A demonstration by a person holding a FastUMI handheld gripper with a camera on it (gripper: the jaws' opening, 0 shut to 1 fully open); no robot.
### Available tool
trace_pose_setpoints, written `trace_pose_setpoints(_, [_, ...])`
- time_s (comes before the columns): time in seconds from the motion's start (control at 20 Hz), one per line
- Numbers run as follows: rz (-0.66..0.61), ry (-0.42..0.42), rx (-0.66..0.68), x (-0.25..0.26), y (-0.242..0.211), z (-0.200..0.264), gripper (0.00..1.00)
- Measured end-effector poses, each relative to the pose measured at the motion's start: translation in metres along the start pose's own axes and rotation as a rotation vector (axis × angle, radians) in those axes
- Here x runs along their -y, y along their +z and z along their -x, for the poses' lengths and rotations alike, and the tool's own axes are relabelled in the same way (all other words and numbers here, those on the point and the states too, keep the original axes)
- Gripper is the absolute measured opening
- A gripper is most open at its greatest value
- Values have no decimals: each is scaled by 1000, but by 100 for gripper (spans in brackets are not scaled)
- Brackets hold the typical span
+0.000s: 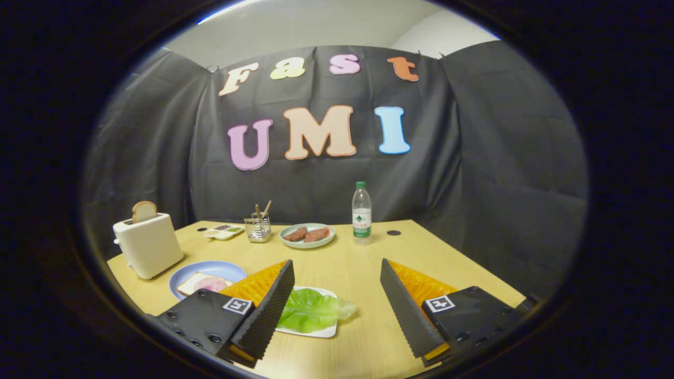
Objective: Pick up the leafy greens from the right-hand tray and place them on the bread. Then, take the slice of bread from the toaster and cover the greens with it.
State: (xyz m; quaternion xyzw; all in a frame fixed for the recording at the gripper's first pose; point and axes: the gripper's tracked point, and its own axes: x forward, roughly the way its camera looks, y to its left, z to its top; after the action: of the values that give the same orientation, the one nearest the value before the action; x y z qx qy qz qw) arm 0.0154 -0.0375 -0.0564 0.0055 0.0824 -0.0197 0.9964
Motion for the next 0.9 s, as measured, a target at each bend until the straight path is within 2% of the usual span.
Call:
trace_pose_setpoints(0.5, [-126,-41,-242,35,-77,-41,100])
trace_pose_setpoints(0.75, [-302,-3,-338,31,-111,-62,99])
trace_pose_setpoints(0.9, [-345,19,-369,24,-119,-69,98])
